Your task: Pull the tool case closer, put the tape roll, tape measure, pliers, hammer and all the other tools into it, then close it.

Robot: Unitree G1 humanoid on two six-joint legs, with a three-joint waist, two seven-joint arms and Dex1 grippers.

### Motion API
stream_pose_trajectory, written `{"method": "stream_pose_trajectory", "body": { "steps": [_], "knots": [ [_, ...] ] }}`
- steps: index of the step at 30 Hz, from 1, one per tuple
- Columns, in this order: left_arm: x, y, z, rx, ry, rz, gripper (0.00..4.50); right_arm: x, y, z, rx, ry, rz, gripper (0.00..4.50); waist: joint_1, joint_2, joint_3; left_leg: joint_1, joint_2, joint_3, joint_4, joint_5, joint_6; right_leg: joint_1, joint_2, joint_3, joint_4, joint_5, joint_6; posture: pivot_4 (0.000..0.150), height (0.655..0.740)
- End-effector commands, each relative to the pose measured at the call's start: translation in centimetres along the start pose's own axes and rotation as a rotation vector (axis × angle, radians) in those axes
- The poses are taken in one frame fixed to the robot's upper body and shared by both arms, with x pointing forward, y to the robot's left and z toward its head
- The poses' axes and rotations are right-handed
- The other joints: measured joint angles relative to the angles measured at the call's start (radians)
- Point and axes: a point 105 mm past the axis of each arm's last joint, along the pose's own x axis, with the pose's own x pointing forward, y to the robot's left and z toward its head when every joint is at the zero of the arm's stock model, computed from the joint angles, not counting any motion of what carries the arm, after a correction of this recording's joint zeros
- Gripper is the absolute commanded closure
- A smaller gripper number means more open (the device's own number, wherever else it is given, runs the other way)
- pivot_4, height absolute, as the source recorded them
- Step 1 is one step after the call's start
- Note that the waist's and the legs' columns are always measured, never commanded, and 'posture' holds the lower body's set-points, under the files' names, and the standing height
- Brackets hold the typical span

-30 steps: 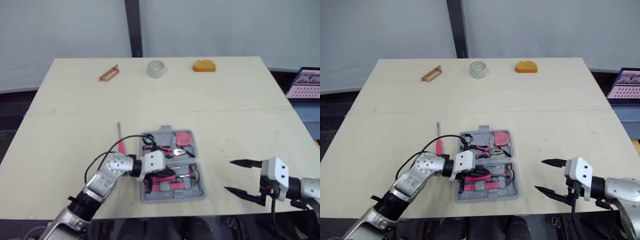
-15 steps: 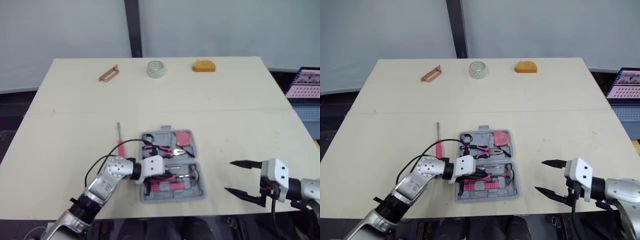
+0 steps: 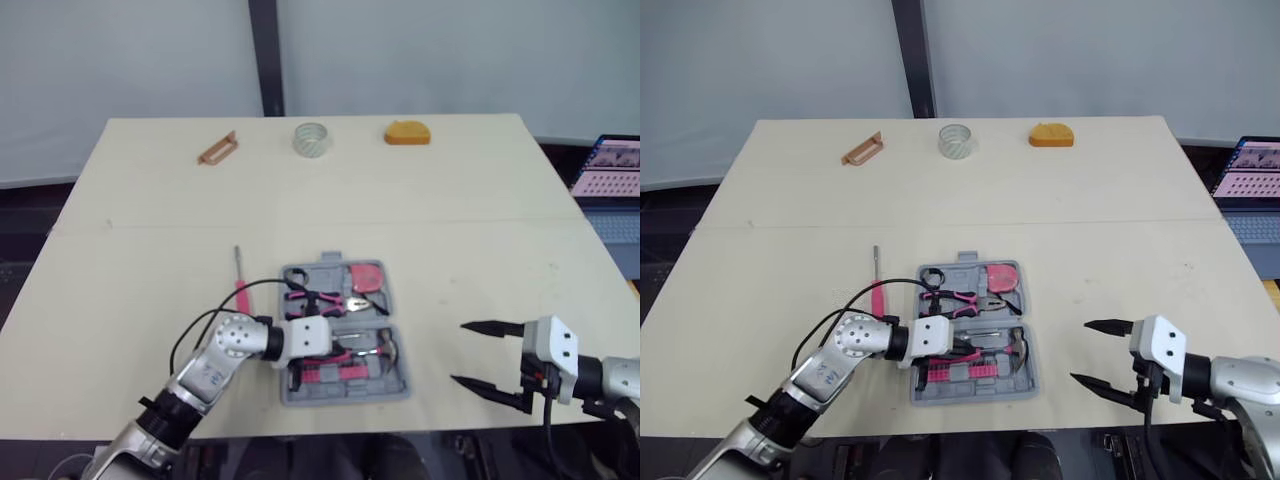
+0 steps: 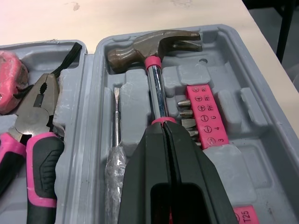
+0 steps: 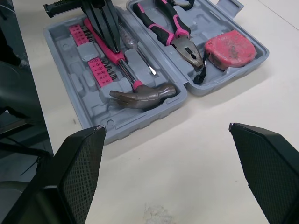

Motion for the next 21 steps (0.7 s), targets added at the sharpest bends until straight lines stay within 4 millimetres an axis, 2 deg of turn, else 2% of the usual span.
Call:
{"method": "stream_pose_trajectory", "body": {
  "steps": [1,12,15,21],
  "knots": [
    [0.4,-2.4,-3.6,-0.07,0.145,-0.077,4.43,-0.4,-0.3,0.8,-0.027,-0.015,-0.013,0.0,0.0,0.001,-0.002,0.0,0.0,0.0,0.0,0.0,0.0,0.0,0.0,0.0,0.0,0.0,0.0,0.15,0.74],
    [1.1,-3.4,-5.3,-0.144,0.178,-0.105,4.43,-0.2,0.0,1.2,-0.014,-0.039,-0.011,0.0,0.002,0.004,-0.017,0.003,0.0,0.0,-0.003,0.0,0.0,0.003,0.0,0.0,-0.002,0.0,0.0,0.15,0.74],
    [1.4,-3.8,-6.0,-0.159,0.194,-0.12,4.43,-0.2,0.0,1.2,-0.014,-0.041,-0.013,0.0,0.004,0.005,-0.02,0.016,0.0,0.0,-0.007,-0.001,0.0,0.017,0.0,-0.001,-0.009,0.0,0.0,0.15,0.74],
    [1.6,-4.5,-6.9,-0.177,0.213,-0.144,4.43,-0.2,0.1,1.1,-0.013,-0.039,-0.015,0.0,0.003,0.007,-0.027,0.017,0.0,0.0,-0.008,-0.002,0.001,0.019,0.0,-0.001,-0.011,0.0,0.001,0.15,0.74]
  ]
}}
